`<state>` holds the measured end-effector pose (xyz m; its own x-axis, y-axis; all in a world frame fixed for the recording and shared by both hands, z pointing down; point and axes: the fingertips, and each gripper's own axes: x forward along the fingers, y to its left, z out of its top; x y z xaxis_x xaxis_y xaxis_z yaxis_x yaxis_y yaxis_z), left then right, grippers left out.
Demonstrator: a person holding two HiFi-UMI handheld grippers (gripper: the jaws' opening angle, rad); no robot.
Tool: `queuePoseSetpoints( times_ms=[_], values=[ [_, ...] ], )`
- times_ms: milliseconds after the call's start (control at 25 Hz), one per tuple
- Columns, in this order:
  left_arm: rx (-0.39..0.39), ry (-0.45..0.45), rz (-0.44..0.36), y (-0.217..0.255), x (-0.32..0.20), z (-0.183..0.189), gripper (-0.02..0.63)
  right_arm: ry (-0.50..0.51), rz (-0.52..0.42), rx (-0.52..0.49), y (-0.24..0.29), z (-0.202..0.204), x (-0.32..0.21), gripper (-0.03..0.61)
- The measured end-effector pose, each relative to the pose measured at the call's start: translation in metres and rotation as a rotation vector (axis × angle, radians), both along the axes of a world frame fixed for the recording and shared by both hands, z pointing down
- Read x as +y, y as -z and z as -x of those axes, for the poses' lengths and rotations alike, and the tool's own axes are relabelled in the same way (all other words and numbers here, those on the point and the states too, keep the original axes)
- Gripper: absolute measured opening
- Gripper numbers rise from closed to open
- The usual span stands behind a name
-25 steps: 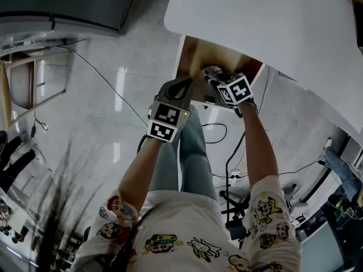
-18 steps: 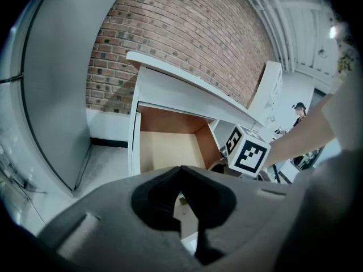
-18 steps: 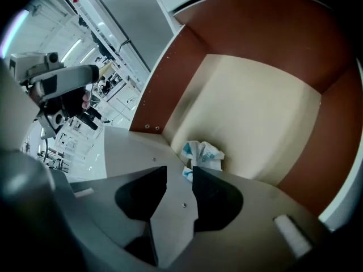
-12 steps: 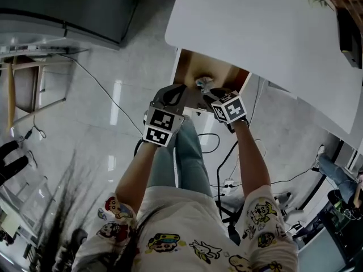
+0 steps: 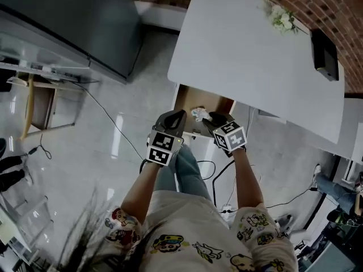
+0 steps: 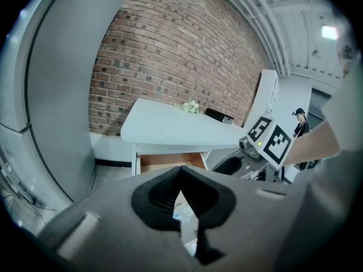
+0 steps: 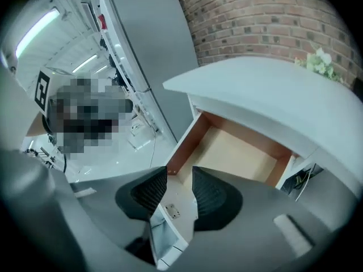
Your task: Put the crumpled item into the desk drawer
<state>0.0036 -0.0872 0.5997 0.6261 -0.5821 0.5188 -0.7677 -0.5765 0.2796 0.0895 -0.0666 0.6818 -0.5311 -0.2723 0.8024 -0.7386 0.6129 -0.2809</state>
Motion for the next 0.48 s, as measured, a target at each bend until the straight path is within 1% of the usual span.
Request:
queuePoseSetpoints(
  times_ms=[160, 480],
  values=[
    [0.012, 0.002, -0.050, 0.042, -0.010, 0.003, 0.000, -0.057, -0.085, -0.054, 0.056, -0.002, -0.017, 0.150],
    [0.054, -0.005, -0.133, 0.129, -0.004, 0.003, 0.000, -0.130, -0.291, -0.098, 0.177, -0.017, -0.025, 0.140]
  ],
)
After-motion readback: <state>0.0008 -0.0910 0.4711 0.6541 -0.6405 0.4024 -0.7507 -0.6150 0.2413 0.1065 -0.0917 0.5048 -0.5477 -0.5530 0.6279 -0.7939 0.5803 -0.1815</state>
